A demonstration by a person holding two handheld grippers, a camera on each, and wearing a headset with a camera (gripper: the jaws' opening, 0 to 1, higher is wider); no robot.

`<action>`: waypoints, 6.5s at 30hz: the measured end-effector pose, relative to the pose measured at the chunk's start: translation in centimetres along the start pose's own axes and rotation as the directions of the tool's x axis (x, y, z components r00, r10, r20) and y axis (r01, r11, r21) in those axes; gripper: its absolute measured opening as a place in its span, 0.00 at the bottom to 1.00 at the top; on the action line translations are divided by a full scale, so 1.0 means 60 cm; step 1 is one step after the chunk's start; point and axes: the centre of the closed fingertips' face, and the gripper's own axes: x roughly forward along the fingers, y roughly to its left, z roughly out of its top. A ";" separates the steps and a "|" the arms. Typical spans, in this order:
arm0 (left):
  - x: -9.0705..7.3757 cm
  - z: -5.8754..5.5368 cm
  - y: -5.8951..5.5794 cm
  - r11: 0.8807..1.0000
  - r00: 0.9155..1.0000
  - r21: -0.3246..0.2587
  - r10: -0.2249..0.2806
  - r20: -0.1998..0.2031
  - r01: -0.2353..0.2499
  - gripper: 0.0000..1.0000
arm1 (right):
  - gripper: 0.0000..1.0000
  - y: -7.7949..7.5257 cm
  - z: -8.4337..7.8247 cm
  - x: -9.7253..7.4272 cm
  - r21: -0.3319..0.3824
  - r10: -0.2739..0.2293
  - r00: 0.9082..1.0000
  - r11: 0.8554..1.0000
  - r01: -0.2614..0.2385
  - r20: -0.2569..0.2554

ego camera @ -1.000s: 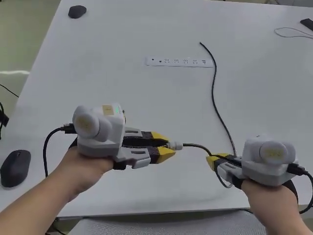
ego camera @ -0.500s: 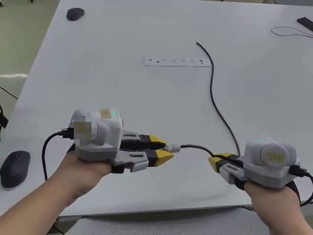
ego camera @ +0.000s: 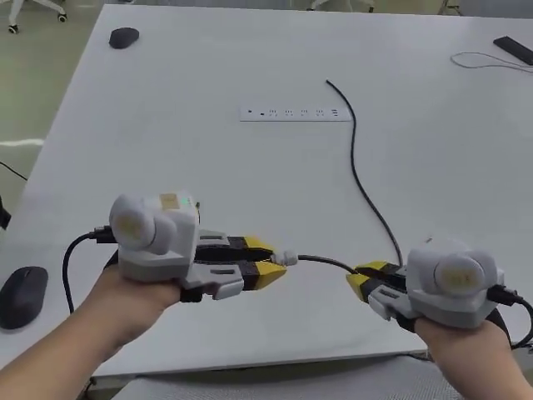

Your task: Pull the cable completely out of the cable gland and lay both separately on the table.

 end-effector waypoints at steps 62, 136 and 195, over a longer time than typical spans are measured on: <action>0.013 -0.005 0.017 1.000 1.000 0.027 0.016 -0.026 -0.016 0.15 | 0.00 0.092 0.085 0.032 -0.278 0.075 0.997 0.958 -0.069 0.009; -0.008 -0.009 0.029 1.000 1.000 -0.001 0.002 -0.026 -0.002 0.15 | 0.18 0.099 0.103 0.035 -0.277 0.105 0.994 0.955 -0.102 -0.006; -0.006 -0.005 0.044 0.999 1.000 0.031 0.020 -0.019 -0.019 0.15 | 0.00 -0.011 0.021 0.070 0.082 -0.022 0.998 0.996 0.027 -0.056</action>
